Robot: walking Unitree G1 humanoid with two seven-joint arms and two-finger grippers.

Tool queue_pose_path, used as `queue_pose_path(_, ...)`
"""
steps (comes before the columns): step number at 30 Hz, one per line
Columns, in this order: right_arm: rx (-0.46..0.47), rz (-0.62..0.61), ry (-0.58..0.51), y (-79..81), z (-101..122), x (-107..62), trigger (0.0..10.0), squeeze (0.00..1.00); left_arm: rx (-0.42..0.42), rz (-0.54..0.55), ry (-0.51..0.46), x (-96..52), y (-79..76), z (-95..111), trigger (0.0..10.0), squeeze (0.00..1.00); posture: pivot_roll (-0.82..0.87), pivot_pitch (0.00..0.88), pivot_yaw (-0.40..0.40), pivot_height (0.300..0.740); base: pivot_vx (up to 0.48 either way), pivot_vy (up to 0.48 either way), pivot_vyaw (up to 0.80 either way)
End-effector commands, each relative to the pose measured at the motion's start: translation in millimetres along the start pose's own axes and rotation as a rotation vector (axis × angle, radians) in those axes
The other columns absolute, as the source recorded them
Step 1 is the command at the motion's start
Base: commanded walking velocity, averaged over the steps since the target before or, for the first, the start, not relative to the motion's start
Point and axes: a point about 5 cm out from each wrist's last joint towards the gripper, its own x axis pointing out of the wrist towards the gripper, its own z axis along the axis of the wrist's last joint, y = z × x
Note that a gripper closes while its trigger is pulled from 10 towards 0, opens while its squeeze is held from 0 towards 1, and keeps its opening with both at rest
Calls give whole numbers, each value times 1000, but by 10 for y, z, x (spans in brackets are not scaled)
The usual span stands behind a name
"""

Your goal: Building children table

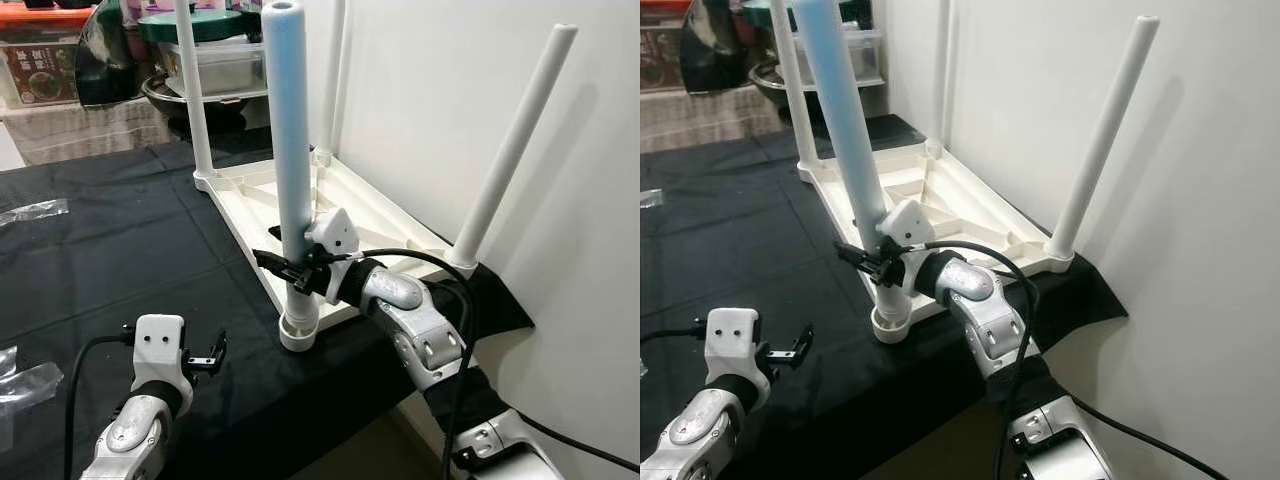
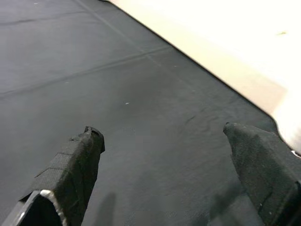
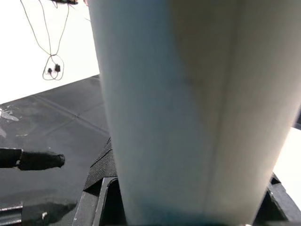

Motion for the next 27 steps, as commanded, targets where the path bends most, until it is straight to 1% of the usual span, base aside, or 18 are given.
queue_pose_path(1, 69, -35, 117, -50, -254, -131, 10000, 0, 7, 2, 28, 3, -4, -50, 10000, 0, 79, 0, -94, 740, 0, 0, 0)
queue_pose_path(3, 85, -45, 117, -68, -256, -172, 10000, 0, 5, 1, 30, 6, -8, -57, 10000, 0, 76, 0, -92, 740, 0, 0, 0)
queue_pose_path(6, 74, -44, 126, -49, -293, -197, 10000, 0, 1, -1, 31, 17, -25, -62, 10000, 0, 69, 0, -86, 740, 0, 0, 0)
queue_pose_path(7, 73, -47, 141, -39, -336, -208, 10000, 0, -1, -7, 31, 25, -41, -62, 10000, 0, 71, 0, -85, 740, 0, 0, 0)
queue_pose_path(9, 85, -43, 146, -16, -364, -211, 10000, 0, -1, -15, 31, 33, -54, -57, 10000, 0, 74, 0, -87, 740, 0, 0, 0)
queue_pose_path(11, 113, -40, 138, -4, -351, -198, 10000, 0, 3, -12, 32, 33, -28, -54, 10000, 0, 73, 0, -85, 740, 0, 0, 0)
queue_pose_path(17, 123, -46, 145, -11, -365, -194, 10000, 0, 7, -4, 33, 33, 4, -56, 10000, 0, 75, 0, -87, 740, 0, 0, 0)
queue_pose_path(20, 139, -1, 141, 67, -335, -220, 10000, 0, 3, 1, 32, 30, 0, -60, 10000, 0, 77, 0, -88, 740, 0, 0, 0)
queue_pose_path(27, 136, 51, 122, 154, -264, -245, 10000, 0, -1, 4, 35, 29, -4, -70, 10000, 0, 71, 0, -89, 740, 0, 0, 0)
